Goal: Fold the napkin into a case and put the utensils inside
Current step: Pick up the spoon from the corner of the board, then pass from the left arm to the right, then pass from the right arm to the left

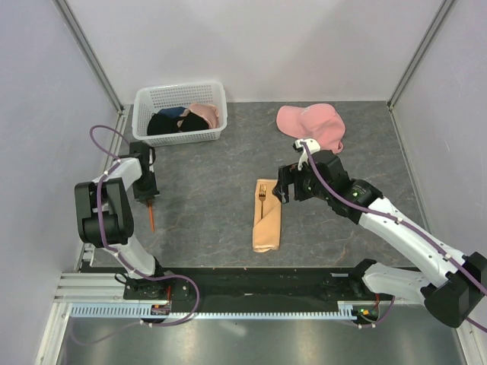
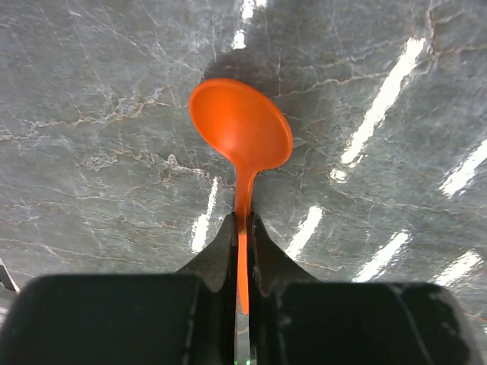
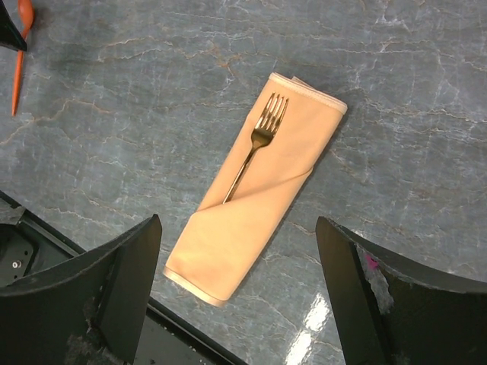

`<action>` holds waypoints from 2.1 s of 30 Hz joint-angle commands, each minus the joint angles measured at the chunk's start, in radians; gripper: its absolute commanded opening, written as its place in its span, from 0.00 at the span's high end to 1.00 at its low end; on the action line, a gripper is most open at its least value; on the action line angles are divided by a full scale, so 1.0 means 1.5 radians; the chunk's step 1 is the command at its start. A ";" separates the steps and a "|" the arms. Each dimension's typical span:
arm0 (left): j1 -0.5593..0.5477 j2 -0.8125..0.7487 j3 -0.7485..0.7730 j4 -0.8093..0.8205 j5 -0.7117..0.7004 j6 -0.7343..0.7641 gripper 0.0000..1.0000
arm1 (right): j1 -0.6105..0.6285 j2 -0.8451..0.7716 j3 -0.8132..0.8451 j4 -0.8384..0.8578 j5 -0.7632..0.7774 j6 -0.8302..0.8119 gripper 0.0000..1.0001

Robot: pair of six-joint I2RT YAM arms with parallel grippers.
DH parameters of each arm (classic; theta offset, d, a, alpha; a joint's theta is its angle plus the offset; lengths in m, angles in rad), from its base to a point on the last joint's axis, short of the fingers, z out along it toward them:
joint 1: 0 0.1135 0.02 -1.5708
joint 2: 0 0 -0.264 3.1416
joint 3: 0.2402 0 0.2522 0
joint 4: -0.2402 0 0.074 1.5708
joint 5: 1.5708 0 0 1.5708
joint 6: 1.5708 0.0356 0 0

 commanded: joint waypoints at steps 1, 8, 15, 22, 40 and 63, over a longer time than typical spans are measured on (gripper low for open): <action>0.004 -0.006 0.069 -0.042 0.017 -0.027 0.98 | -0.002 -0.010 -0.006 0.009 -0.026 0.017 0.10; -0.121 -0.147 0.087 -0.049 0.242 -0.333 0.98 | -0.004 0.028 -0.006 0.045 -0.140 0.057 0.04; -0.348 -0.218 0.050 0.003 0.236 -0.610 0.98 | 0.016 0.053 -0.055 0.207 -0.277 0.098 0.02; -0.465 -0.181 0.092 0.000 0.232 -0.707 0.98 | 0.115 0.105 -0.053 0.248 -0.197 0.111 0.07; -0.517 -0.216 0.132 -0.032 0.204 -0.637 0.93 | 0.142 0.156 -0.071 0.285 -0.121 0.151 1.00; -0.362 -0.441 -0.088 0.289 0.539 -0.490 0.41 | 0.137 0.014 -0.235 0.523 -0.319 0.310 1.00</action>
